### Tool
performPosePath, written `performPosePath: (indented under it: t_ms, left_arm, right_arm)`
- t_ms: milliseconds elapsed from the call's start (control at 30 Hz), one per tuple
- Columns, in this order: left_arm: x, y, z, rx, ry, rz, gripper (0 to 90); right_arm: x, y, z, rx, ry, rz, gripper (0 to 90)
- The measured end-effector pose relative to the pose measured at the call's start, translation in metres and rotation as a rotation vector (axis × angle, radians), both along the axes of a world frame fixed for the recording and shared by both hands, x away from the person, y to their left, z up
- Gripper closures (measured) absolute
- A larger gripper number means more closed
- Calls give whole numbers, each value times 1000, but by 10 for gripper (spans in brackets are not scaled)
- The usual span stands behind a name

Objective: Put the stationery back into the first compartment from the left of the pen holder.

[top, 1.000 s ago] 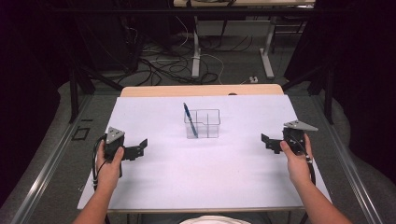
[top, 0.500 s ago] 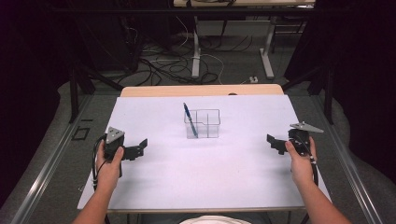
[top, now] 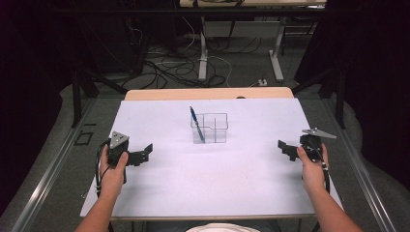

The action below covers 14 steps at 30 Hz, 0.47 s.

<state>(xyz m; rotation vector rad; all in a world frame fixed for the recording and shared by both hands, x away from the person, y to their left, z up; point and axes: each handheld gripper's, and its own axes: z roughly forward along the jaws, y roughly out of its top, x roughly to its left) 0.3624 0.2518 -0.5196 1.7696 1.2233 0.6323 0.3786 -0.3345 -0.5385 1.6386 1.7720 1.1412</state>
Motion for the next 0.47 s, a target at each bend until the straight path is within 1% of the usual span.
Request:
performPosePath:
  t_ms: [333, 467]
  left_arm:
    - [0, 0, 0, 2, 2, 1, 0]
    - [1, 0, 0, 5, 0, 2, 0]
  right_arm:
    - [2, -1, -3, -1, 7, 4, 54]
    - [2, -1, -4, 5, 17, 2, 58]
